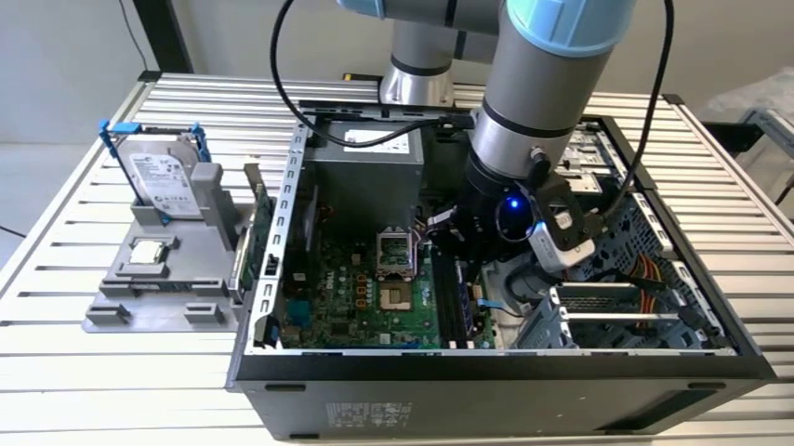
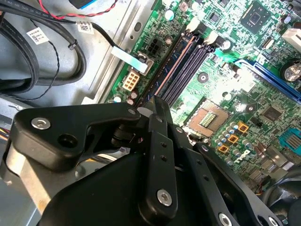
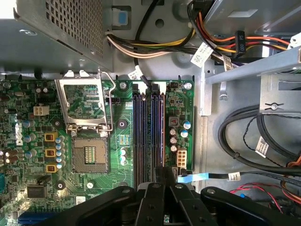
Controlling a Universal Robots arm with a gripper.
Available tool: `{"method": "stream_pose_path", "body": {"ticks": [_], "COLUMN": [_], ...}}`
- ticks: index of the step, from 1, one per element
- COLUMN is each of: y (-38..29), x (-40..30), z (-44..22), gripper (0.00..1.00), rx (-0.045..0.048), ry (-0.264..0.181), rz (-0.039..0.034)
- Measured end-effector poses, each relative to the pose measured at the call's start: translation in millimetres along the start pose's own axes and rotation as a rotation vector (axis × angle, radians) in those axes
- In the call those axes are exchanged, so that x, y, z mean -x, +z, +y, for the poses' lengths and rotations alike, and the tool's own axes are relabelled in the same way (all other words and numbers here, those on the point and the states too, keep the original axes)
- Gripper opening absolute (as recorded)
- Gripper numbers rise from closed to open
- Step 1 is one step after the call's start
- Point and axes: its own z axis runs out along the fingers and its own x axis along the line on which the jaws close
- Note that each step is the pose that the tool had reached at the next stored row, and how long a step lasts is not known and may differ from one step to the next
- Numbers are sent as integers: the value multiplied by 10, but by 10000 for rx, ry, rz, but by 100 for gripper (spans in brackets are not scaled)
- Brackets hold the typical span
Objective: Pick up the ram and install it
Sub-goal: 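Press down the ram until it locks into place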
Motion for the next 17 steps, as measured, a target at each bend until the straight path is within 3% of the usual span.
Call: {"method": "stream_pose_path", "body": {"ticks": [11, 17], "y": [0, 0], "x": [0, -1], "z": [0, 0], "gripper": [0, 0], "rx": [-5, -9], "ry": [-11, -263], "rz": [-1, 2]}}
